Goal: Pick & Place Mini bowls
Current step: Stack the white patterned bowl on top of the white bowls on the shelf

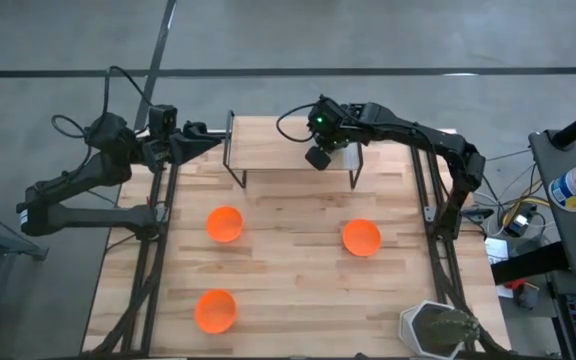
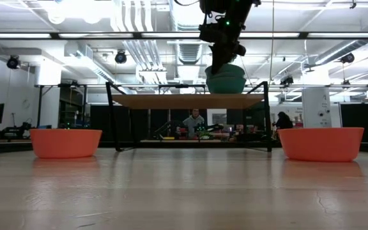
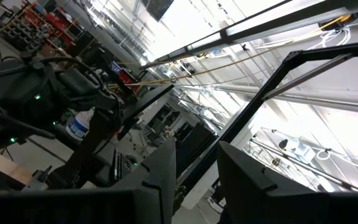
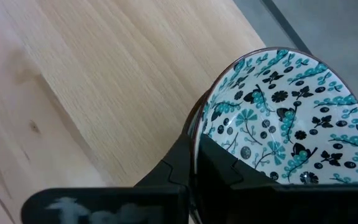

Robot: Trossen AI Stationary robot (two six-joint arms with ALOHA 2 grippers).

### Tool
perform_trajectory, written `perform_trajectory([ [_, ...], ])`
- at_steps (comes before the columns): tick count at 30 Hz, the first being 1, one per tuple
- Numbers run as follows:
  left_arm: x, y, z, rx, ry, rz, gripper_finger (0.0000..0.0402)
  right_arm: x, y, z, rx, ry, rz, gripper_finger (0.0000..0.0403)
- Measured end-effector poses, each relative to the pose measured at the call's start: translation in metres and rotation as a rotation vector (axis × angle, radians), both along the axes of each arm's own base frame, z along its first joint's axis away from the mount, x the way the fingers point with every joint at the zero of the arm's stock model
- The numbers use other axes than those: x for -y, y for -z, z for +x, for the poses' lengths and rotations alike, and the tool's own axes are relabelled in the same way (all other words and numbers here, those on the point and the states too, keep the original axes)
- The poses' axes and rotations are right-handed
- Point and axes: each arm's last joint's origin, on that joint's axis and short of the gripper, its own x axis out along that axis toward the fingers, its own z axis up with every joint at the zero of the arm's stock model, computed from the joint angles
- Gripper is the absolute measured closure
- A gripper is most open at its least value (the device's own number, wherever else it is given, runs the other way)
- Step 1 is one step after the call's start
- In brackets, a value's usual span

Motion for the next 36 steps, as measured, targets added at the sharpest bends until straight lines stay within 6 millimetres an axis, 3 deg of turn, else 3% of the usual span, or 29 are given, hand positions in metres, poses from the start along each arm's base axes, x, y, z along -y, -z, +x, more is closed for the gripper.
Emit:
perform_trajectory([
  [9,0.0,0.0,0.0,0.001,-0.008,-0.002,0.0291,0.0,-0.001,-0.001,-0.014,0.01,-0.013,0.0365],
  [24,0.0,0.0,0.0,0.001,-0.01,0.001,0.0291,-0.002,-0.032,-0.004,0.032,0.019,-0.065,0.0293],
  [29,-0.001,0.0,0.0,0.002,-0.018,0.014,0.0291,-0.002,-0.039,-0.004,0.053,0.029,-0.086,0.0294],
  [36,0.0,0.0,0.0,0.002,-0.018,0.013,0.0291,-0.001,-0.029,-0.005,-0.003,0.04,-0.104,0.0311],
])
